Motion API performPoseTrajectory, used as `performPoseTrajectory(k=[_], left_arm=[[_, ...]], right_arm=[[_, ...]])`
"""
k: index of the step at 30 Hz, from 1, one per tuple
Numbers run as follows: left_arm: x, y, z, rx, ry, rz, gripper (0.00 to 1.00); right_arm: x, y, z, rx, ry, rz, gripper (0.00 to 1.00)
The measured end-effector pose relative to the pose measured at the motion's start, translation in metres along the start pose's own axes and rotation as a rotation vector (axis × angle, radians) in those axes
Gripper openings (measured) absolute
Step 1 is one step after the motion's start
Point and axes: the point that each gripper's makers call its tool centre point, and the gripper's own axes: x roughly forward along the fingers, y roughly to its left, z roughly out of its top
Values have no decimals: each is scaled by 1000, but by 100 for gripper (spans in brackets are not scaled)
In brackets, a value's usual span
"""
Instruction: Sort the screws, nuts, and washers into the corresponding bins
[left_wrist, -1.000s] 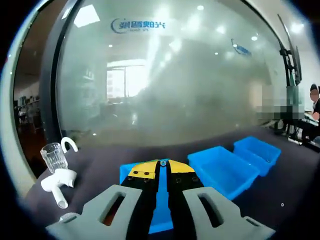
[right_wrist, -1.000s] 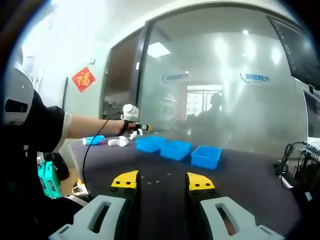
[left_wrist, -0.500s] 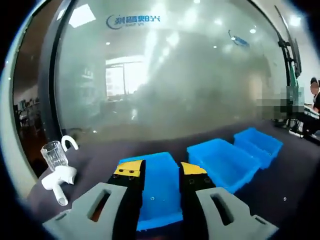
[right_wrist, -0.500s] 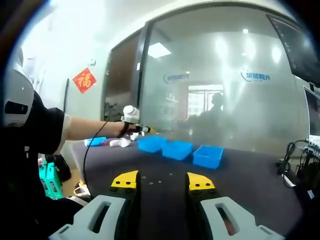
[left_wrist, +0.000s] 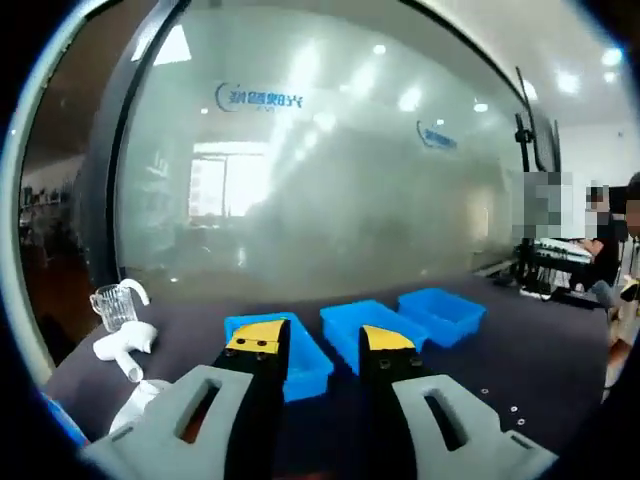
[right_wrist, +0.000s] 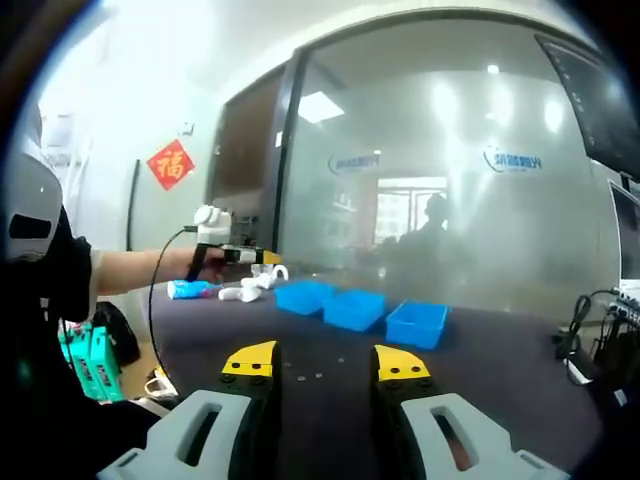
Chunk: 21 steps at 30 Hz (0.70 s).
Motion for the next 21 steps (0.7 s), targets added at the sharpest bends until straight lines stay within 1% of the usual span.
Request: performPoseTrajectory(k=[4, 5, 6, 7, 8, 10, 11, 14, 16, 21], left_arm=[[-32, -14, 10, -42, -36, -43, 27], [-41, -19, 13, -46, -53, -58, 27], [-48, -23, 14, -42, -57, -73, 27], [-59, -28, 19, -57, -87, -86, 27], [-66, -30, 21, -52, -97, -92, 27], [-77, -35, 20, -33, -94, -95, 27], [-82, -38, 19, -31, -87, -102, 27], [-97, -48, 19, -39, -92, -125, 28], [-108, -55, 18, -31, -88, -139, 28], [-133, -69, 13, 15, -84, -157, 30]], right_arm=[[1, -4, 2, 6, -9, -13, 32], [1, -4, 2, 4, -8, -15, 32], [2, -5, 2, 4, -6, -17, 32], [2, -5, 2, 4, -6, -16, 32], [3, -6, 2, 0, -5, -16, 32], [4, -6, 5, -7, -6, -14, 32], [4, -7, 6, -8, -9, -13, 32], [5, -10, 8, -4, -14, -18, 32], [6, -12, 7, 2, -17, -21, 32], [9, -13, 4, 32, -27, -20, 32]])
